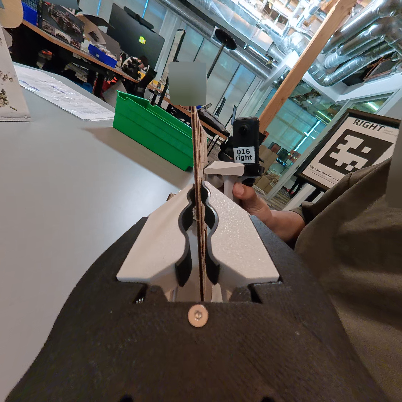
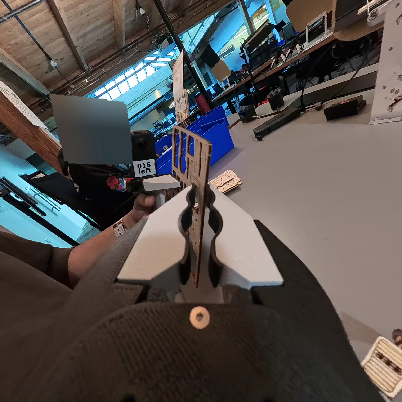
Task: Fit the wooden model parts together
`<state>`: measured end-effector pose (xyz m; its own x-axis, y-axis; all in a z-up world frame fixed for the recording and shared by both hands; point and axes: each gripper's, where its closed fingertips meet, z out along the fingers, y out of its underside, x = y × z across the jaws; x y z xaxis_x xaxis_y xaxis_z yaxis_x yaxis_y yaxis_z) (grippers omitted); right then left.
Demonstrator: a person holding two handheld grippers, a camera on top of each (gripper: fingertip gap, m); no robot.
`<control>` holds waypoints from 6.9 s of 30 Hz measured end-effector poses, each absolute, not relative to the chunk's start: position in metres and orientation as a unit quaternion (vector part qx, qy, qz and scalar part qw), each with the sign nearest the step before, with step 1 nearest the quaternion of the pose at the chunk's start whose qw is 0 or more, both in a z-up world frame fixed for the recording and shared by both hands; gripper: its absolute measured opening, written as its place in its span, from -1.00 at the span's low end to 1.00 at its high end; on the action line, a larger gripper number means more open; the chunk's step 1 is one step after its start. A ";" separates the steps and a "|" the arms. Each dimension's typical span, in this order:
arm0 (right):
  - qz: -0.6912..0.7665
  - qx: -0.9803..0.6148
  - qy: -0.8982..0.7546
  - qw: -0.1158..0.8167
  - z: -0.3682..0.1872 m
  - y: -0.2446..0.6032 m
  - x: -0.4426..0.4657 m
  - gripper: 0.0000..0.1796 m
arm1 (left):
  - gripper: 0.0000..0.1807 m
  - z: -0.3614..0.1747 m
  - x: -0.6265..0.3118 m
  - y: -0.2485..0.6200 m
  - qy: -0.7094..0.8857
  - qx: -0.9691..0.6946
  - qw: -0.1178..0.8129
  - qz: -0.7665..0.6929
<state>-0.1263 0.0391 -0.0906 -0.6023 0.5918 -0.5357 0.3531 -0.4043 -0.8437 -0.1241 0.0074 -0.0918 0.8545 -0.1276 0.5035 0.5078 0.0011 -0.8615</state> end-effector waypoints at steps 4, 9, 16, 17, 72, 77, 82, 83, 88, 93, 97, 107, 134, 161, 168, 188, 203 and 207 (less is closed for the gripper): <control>0.711 -0.438 -0.541 0.096 -0.090 0.040 -0.126 -0.91 | -0.99 -0.091 -0.124 0.008 -0.142 -0.668 0.693 -0.230; 0.709 -0.426 -0.549 0.118 -0.085 0.039 -0.124 -0.91 | -0.99 -0.089 -0.122 0.007 -0.138 -0.664 0.697 -0.232; 0.744 -0.398 -0.528 0.096 -0.078 0.038 -0.122 -0.90 | -1.00 -0.079 -0.120 0.006 -0.138 -0.635 0.712 -0.265; 0.747 -0.395 -0.526 0.094 -0.077 0.037 -0.121 -0.90 | -1.00 -0.079 -0.119 0.005 -0.136 -0.634 0.713 -0.268; 0.750 -0.355 -0.555 -0.063 -0.088 -0.025 -0.118 -0.99 | -0.76 -0.095 -0.111 -0.014 -0.150 -0.645 0.723 -0.199; 0.748 -0.344 -0.563 -0.071 -0.087 -0.033 -0.119 -0.98 | -0.97 -0.093 -0.109 -0.025 -0.154 -0.633 0.729 -0.209; 0.743 -0.334 -0.578 -0.058 -0.089 -0.041 -0.121 -0.94 | -1.00 -0.093 -0.110 -0.034 -0.159 -0.630 0.733 -0.201; 0.743 -0.331 -0.580 -0.056 -0.088 -0.042 -0.121 -0.86 | -1.00 -0.092 -0.110 -0.036 -0.161 -0.629 0.734 -0.199; 0.716 -0.375 -0.575 0.130 -0.086 -0.017 -0.150 -0.19 | -1.00 -0.086 -0.124 -0.053 -0.196 -0.594 0.754 -0.200; 0.635 -0.296 -0.606 0.377 -0.062 -0.006 -0.151 -0.17 | -1.00 -0.088 -0.142 -0.069 -0.239 -0.574 0.763 -0.179; 0.569 -0.243 -0.581 0.529 -0.062 -0.012 -0.142 -0.05 | -1.00 -0.090 -0.147 -0.073 -0.249 -0.572 0.764 -0.164; 0.647 -0.327 -0.588 0.359 -0.074 -0.026 -0.145 -1.00 | -1.00 -0.093 -0.157 -0.077 -0.277 -0.574 0.760 -0.127; 0.687 -0.312 -0.623 0.208 -0.098 -0.038 -0.134 -0.75 | -1.00 -0.121 -0.111 -0.042 -0.183 -0.685 0.679 -0.192; 0.699 -0.332 -0.622 0.120 -0.108 -0.042 -0.134 -0.85 | -1.00 -0.120 -0.121 -0.047 -0.189 -0.675 0.696 -0.155; 0.708 -0.320 -0.624 0.088 -0.107 -0.049 -0.127 -0.84 | -1.00 -0.114 -0.115 -0.046 -0.180 -0.666 0.701 -0.180; 0.709 -0.341 -0.616 0.050 -0.107 -0.046 -0.129 -0.88 | -0.99 -0.114 -0.117 -0.043 -0.192 -0.675 0.692 -0.169; 0.713 -0.346 -0.610 0.031 -0.108 -0.045 -0.131 -0.88 | -0.99 -0.115 -0.119 -0.042 -0.203 -0.674 0.689 -0.171; 0.709 -0.349 -0.611 0.036 -0.109 -0.043 -0.132 -0.88 | -0.99 -0.116 -0.120 -0.041 -0.210 -0.670 0.690 -0.174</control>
